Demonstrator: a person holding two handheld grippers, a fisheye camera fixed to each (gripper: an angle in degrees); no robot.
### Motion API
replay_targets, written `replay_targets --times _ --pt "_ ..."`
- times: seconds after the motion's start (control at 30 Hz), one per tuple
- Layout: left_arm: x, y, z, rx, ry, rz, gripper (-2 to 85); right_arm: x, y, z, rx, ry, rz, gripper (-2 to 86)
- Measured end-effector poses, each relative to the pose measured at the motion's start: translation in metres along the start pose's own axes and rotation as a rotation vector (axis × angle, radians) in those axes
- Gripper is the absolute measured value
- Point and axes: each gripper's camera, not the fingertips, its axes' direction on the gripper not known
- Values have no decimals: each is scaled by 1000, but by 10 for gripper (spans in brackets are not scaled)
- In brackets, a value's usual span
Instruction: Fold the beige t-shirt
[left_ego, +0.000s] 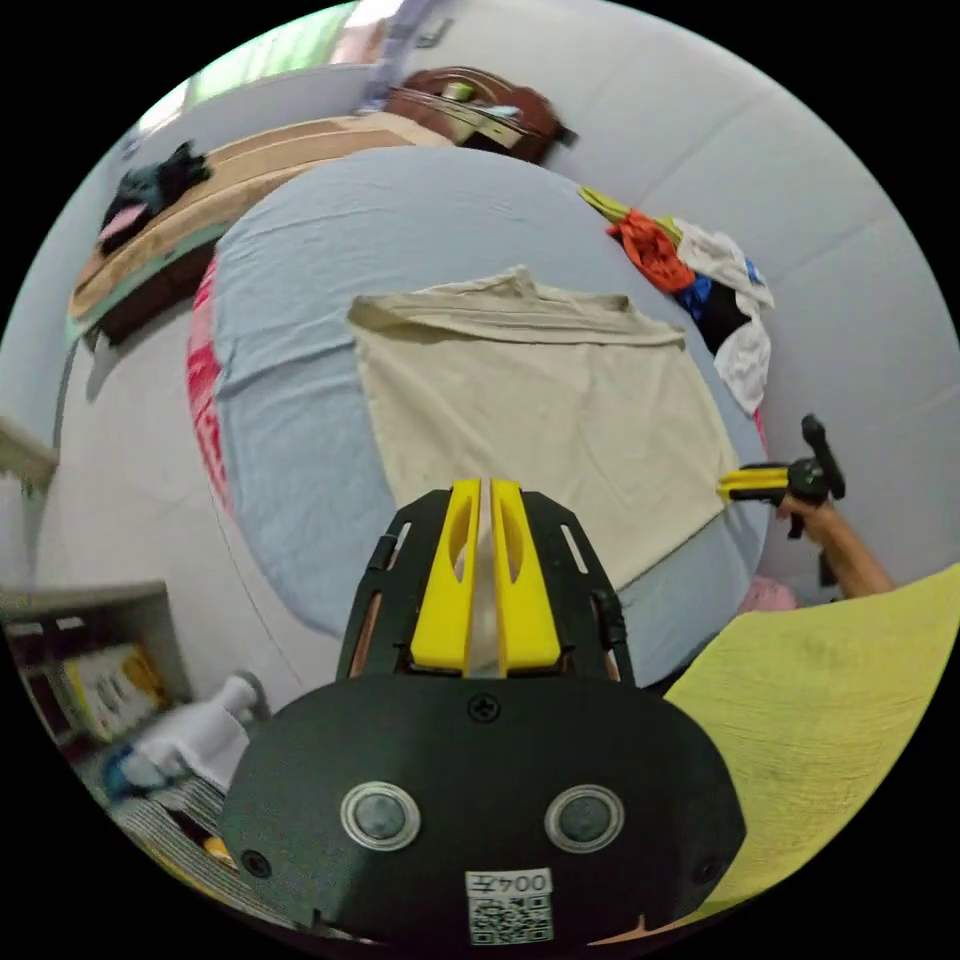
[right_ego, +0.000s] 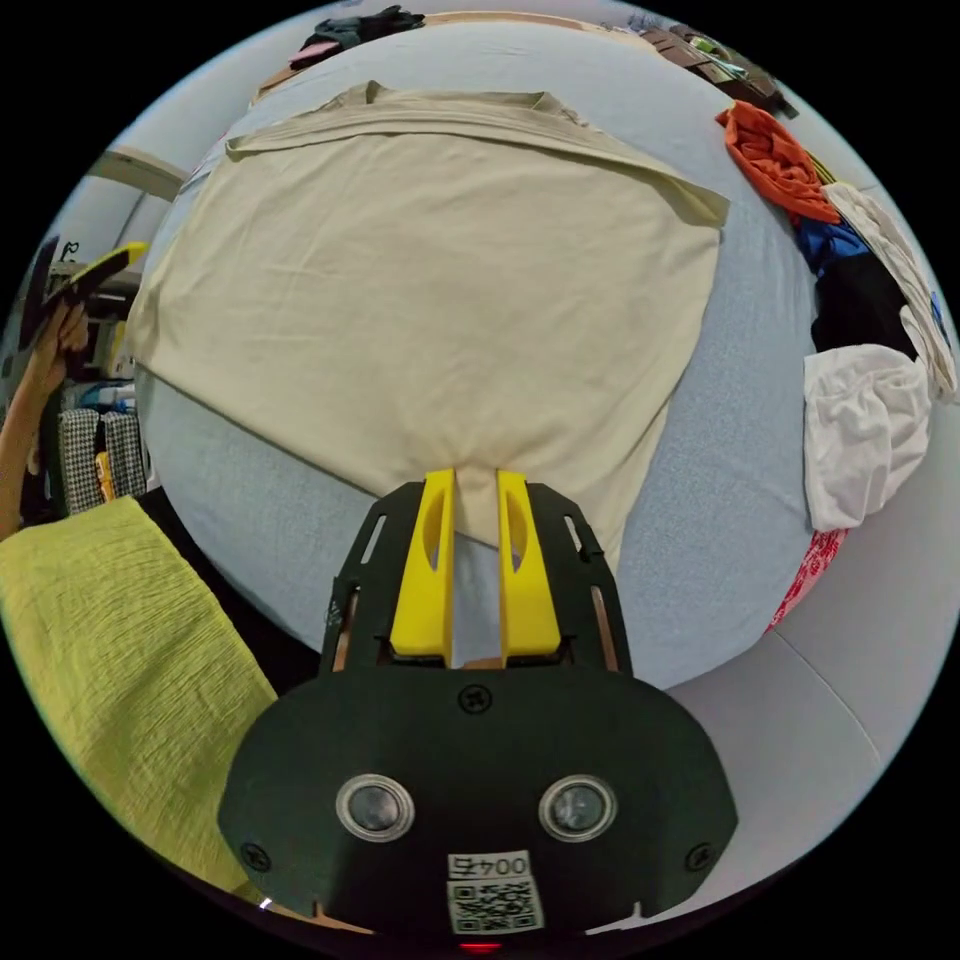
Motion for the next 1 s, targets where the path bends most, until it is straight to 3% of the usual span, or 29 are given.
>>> replay_targets --times 0.27,0.6,0.73,0.8,0.87,0.93,1.0 --pt "11 -103 42 -153 -1 194 13 -21 -66 22 -139 11 11 60" --pt "-3 -195 59 -341 21 332 4 -10 -85 45 -89 -73 87 57" --pt "-32 -226 36 -244 -16 230 3 5 -92 56 -94 -138 122 55" --pt "-57 -235 12 -120 3 93 3 11 -92 60 -88 -168 140 52" --pt "-58 -233 -1 -26 55 84 2 17 -90 66 -73 -191 159 51" --pt "-35 -225 -4 24 132 201 2 18 -90 70 -67 -194 166 50" --pt "20 -208 16 -55 220 456 2 18 -91 73 -72 -186 163 50"
